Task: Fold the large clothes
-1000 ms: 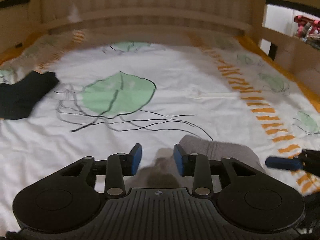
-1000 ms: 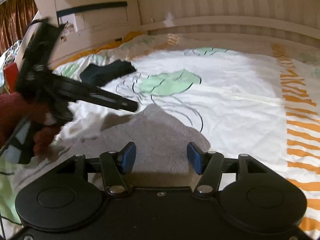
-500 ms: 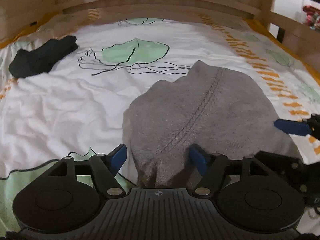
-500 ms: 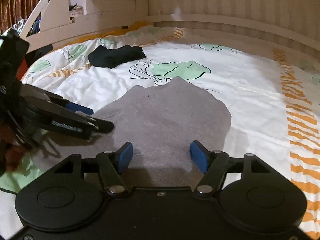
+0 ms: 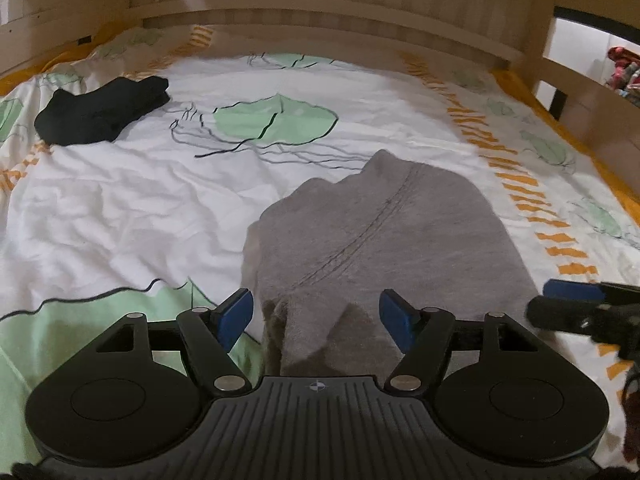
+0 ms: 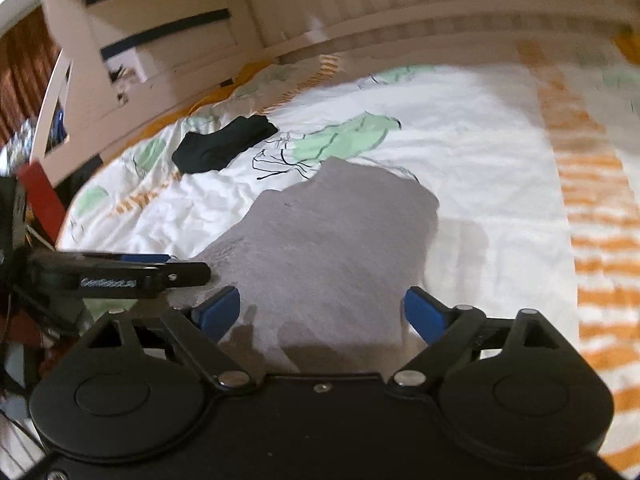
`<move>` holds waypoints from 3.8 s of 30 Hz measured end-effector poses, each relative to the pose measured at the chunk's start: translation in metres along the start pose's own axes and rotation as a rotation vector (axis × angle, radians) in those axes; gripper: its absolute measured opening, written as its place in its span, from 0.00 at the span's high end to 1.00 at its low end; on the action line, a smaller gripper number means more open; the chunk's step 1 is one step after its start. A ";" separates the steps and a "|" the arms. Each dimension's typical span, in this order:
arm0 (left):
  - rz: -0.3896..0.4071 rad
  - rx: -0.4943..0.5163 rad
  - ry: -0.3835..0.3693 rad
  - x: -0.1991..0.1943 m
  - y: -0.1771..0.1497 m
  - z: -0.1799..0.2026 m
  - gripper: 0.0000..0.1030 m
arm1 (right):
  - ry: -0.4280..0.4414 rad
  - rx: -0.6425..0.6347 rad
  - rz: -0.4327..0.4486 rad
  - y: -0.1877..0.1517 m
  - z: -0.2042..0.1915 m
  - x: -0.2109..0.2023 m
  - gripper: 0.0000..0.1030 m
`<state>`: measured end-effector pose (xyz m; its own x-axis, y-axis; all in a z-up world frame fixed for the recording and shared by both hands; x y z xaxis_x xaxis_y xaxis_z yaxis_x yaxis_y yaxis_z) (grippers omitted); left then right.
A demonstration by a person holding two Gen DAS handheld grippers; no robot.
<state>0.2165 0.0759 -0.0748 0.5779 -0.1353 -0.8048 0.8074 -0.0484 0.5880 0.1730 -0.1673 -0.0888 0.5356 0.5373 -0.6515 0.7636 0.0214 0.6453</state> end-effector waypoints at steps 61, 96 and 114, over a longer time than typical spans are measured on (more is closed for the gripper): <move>-0.033 0.154 -0.232 0.048 0.042 0.109 0.22 | -0.152 0.177 -0.029 0.022 0.139 -0.061 0.10; -0.010 0.167 -0.274 0.061 0.009 0.116 0.85 | -0.229 0.132 -0.119 -0.033 0.077 -0.066 0.08; 0.065 0.107 -0.247 0.037 0.021 0.114 0.48 | -0.260 0.157 -0.015 -0.027 0.070 -0.092 0.07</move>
<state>0.2417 -0.0433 -0.0831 0.5708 -0.3781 -0.7289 0.7453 -0.1341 0.6531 0.1279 -0.2766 -0.0740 0.5825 0.3035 -0.7540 0.8078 -0.1135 0.5784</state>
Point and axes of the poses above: each gripper's, at about its wrist camera, not at the fingertips, and x roughly the way its jaws point, z to its right, y to its top, the point moved 2 cm from there along x, roughly the way its jaws point, and after that the axes turned 11 degrees about -z, right-handed, at the moved point
